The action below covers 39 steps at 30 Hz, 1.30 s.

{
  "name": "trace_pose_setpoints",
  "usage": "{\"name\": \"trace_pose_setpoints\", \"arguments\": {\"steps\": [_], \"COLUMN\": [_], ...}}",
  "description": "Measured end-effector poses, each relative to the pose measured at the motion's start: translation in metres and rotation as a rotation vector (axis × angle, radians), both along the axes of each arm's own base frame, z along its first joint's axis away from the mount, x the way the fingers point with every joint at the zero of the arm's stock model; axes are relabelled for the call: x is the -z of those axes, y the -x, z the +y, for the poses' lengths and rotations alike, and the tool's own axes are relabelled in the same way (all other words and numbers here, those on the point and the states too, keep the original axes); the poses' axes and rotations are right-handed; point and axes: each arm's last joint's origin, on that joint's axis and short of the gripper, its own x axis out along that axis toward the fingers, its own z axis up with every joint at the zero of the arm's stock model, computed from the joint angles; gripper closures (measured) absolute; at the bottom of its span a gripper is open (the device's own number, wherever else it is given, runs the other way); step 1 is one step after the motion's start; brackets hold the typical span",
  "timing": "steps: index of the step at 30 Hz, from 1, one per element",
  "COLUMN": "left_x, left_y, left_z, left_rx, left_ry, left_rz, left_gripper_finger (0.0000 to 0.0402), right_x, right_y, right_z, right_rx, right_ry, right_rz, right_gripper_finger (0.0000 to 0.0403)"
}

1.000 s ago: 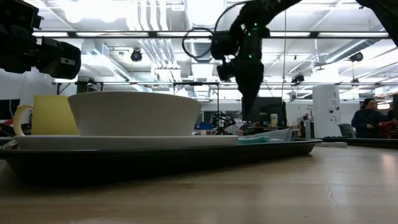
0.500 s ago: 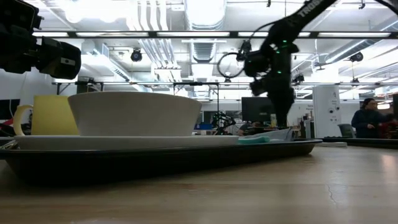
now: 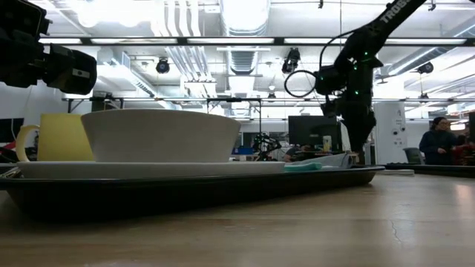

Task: Set up tray
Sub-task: Put the blue patterned knife on top of the gray napkin on the black tray to the right of the blue patterned fork

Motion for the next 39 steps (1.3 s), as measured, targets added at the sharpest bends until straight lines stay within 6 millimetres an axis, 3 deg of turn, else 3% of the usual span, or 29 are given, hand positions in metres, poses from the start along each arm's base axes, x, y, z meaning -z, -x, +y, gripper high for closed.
{"name": "trace_pose_setpoints", "arguments": {"steps": [14, 30, 35, 39], "left_x": [0.000, 0.000, 0.000, 0.000], "left_y": [0.000, 0.000, 0.000, 0.000], "left_z": [0.000, 0.000, 0.000, 0.000], "left_rx": [0.000, 0.000, 0.000, 0.000], "left_ry": [-0.001, -0.001, -0.001, -0.001], "left_rz": [0.003, 0.003, 0.003, 0.003], "left_gripper_finger": [0.0242, 0.0242, 0.0242, 0.0242], "right_x": [0.023, 0.043, 0.045, 0.044], "right_y": [0.017, 0.029, 0.031, 0.030], "right_z": [-0.005, 0.003, 0.004, 0.003], "right_rx": [0.075, 0.169, 0.165, 0.200], "right_ry": [0.000, -0.020, -0.006, -0.004], "right_rz": [0.000, 0.039, 0.063, 0.066], "right_gripper_finger": [0.0224, 0.0256, 0.0281, 0.0334]}}
